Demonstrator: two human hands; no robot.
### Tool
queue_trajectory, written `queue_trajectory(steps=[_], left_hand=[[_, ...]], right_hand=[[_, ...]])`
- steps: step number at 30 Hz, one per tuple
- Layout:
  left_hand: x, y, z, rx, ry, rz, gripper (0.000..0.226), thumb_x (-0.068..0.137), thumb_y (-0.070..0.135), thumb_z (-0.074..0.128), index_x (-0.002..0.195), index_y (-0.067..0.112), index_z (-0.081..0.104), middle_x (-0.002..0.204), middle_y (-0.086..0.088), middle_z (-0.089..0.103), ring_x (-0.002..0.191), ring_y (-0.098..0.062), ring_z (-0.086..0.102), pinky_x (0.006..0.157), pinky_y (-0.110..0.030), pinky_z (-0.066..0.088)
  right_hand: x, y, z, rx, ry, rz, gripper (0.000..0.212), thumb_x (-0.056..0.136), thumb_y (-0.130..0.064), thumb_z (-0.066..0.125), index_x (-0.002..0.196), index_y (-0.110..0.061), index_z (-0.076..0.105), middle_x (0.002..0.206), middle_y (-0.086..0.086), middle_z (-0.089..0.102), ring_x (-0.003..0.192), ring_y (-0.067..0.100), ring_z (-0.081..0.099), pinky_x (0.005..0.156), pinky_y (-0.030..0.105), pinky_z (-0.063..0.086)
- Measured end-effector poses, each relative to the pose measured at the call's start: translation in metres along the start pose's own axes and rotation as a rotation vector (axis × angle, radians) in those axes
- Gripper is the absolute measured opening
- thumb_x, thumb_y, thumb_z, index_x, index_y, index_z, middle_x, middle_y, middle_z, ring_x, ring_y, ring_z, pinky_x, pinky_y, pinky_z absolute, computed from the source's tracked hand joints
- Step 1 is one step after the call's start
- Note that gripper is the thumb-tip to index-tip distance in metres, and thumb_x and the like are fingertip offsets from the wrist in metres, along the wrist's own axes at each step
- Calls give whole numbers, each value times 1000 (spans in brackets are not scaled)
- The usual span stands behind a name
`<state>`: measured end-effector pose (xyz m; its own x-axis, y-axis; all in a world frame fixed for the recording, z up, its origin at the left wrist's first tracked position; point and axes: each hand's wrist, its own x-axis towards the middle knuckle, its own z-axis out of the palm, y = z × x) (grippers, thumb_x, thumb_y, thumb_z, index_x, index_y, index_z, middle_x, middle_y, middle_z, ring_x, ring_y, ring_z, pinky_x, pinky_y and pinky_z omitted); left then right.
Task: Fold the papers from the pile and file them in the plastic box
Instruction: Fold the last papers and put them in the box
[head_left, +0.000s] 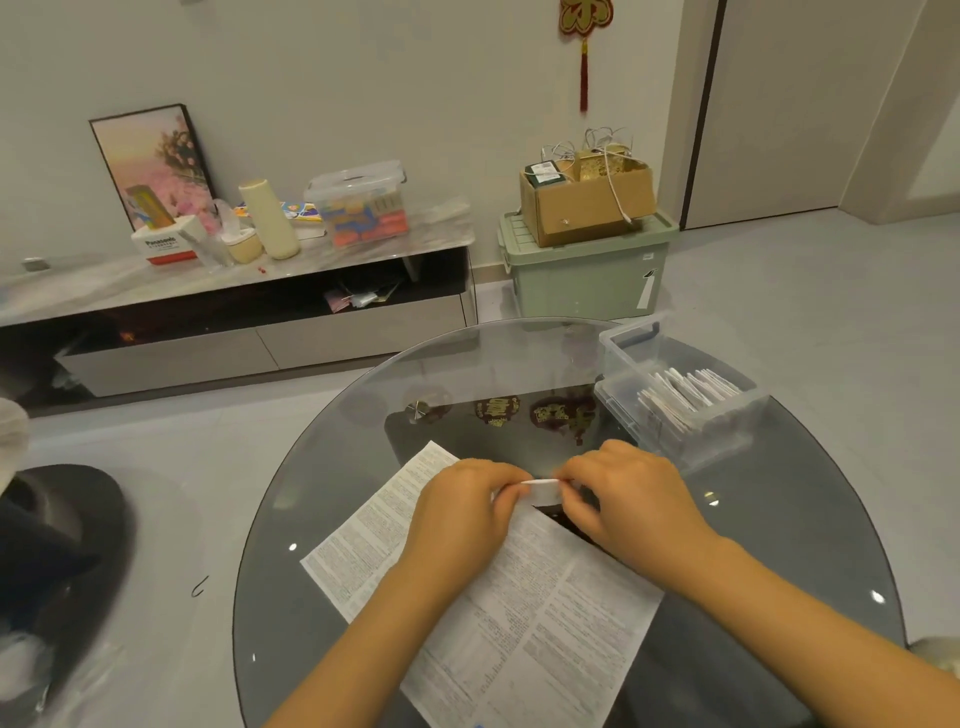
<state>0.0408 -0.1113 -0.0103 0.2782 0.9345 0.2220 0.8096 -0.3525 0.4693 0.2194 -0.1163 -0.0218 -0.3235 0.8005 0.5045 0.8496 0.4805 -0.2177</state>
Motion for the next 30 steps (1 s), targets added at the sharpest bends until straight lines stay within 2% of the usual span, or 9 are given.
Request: queue_trajectory(steps=[5, 7, 11, 18, 20, 23, 25, 27, 30], left_hand=[[27, 28, -12, -38, 29, 28, 19, 94, 25, 54, 103, 27, 71, 98, 10, 68, 89, -6, 57, 83, -23, 47], [39, 37, -14, -136, 58, 26, 16, 91, 21, 58, 101, 24, 71, 98, 9, 68, 87, -5, 57, 83, -22, 50], [68, 57, -13, -375, 106, 5, 16, 87, 13, 64, 99, 24, 67, 91, 15, 63, 81, 2, 57, 72, -4, 45], [115, 82, 5, -594, 75, -1, 31, 85, 13, 68, 111, 25, 56, 91, 14, 59, 81, 5, 57, 74, -9, 47], [123, 85, 12, -572, 56, -28, 33, 85, 18, 68, 113, 25, 51, 98, 8, 57, 87, -2, 57, 78, -14, 47], [135, 93, 25, -392, -37, 72, 15, 91, 22, 58, 106, 21, 58, 105, 5, 61, 94, -5, 54, 88, -19, 43], [141, 98, 35, -191, -142, 219, 22, 94, 21, 47, 108, 21, 64, 112, 8, 62, 106, -7, 51, 100, -22, 29], [145, 103, 42, -55, -234, 353, 32, 93, 19, 41, 115, 21, 63, 120, 8, 61, 116, -9, 45, 102, -25, 17], [153, 114, 56, 19, -312, 497, 42, 85, 23, 32, 113, 19, 63, 117, 4, 62, 109, -13, 46, 96, -30, 23]], right_hand=[[11, 18, -25, 63, 36, 48, 9, 74, -19, 77, 79, -24, 72, 64, -10, 65, 59, 12, 57, 45, 25, 46], [16, 22, -36, 63, 77, 82, 9, 74, -16, 77, 78, -22, 72, 63, -7, 65, 59, 14, 58, 47, 27, 46], [21, 39, -58, 100, 118, 236, 6, 80, -16, 71, 84, -19, 73, 69, -3, 66, 66, 15, 54, 57, 29, 42], [31, 68, -79, 100, 113, 467, 11, 86, -22, 62, 91, -20, 72, 76, -3, 69, 71, 18, 60, 65, 35, 51], [34, 74, -83, 97, 134, 536, 11, 87, -20, 61, 90, -18, 71, 75, -2, 68, 70, 20, 61, 64, 35, 51], [34, 91, -87, 58, 182, 638, 11, 87, -20, 60, 91, -16, 70, 76, 1, 69, 70, 22, 62, 65, 37, 52], [35, 100, -88, 43, 200, 696, 11, 87, -21, 60, 91, -16, 70, 77, 1, 69, 70, 23, 62, 65, 38, 53], [35, 105, -88, 42, 196, 731, 10, 87, -20, 60, 89, -16, 69, 76, 1, 69, 69, 22, 61, 63, 37, 53], [36, 111, -90, 21, 158, 790, 9, 85, -19, 59, 84, -17, 67, 73, 0, 67, 68, 22, 60, 62, 34, 51]])
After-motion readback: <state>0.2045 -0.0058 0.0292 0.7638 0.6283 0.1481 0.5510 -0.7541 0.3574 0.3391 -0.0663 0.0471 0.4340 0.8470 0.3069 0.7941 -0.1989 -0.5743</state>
